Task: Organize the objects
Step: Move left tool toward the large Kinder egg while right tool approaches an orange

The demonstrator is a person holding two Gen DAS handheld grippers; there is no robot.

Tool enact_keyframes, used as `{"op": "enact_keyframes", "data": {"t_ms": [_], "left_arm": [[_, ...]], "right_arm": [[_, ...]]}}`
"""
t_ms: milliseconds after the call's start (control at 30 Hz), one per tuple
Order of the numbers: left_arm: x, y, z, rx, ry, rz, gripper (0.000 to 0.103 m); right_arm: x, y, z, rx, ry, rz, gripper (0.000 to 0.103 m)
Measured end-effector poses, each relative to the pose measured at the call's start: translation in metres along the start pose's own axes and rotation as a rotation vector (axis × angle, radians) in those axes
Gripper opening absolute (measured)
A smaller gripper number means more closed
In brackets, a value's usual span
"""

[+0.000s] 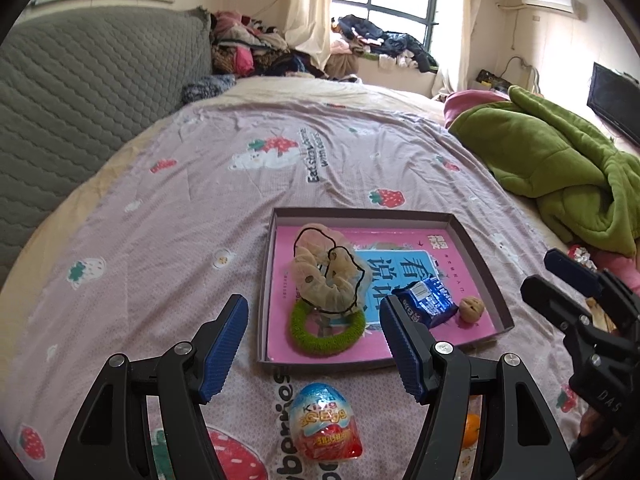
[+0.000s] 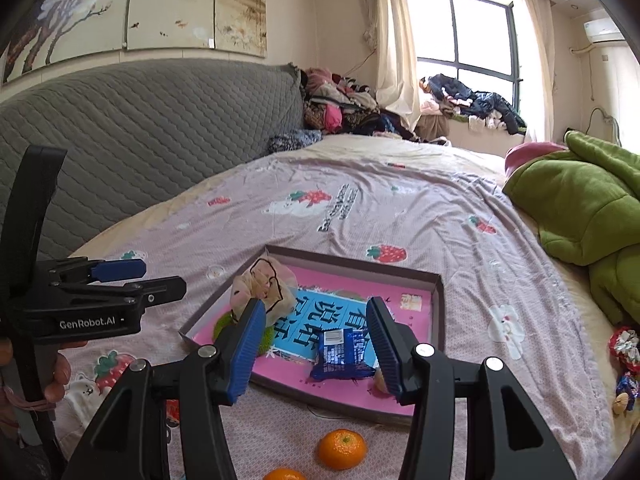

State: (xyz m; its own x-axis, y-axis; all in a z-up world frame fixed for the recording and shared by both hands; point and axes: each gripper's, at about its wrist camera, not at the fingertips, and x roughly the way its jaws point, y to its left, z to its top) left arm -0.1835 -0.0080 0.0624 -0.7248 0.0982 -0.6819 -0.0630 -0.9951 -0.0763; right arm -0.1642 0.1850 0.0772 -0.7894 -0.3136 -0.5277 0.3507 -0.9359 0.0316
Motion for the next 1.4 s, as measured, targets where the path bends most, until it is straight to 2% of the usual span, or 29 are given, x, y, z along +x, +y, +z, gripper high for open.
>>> {"op": "enact_keyframes", "data": {"t_ms": [367,500,667,1400], "left_arm": [[-0.034,-0.014,-0.01,0.019,-0.052,-0.042,0.07],[-0.045,-0.019,-0.016,0.027,-0.057,-0.054,0.07],[-0.058,-0.024,-0.025,0.033,-0.069,-0.057,0.07],[-0.077,-0.039,-0.066,0.064,-0.039,-0.088,0.07]], "right_arm": [[-0.035,0.004,-0.002,0.007,-0.04,-0.001,0.053],[-0.048,0.006,-0.001,-0.002,-0.065,-0.001,0.058],[-0.06,0.008,-0.004,-0.001,-0.079,0.003,0.059],[-0.088,0.013,-0.028,-0.001,-0.069,0.014,0.059]]}}
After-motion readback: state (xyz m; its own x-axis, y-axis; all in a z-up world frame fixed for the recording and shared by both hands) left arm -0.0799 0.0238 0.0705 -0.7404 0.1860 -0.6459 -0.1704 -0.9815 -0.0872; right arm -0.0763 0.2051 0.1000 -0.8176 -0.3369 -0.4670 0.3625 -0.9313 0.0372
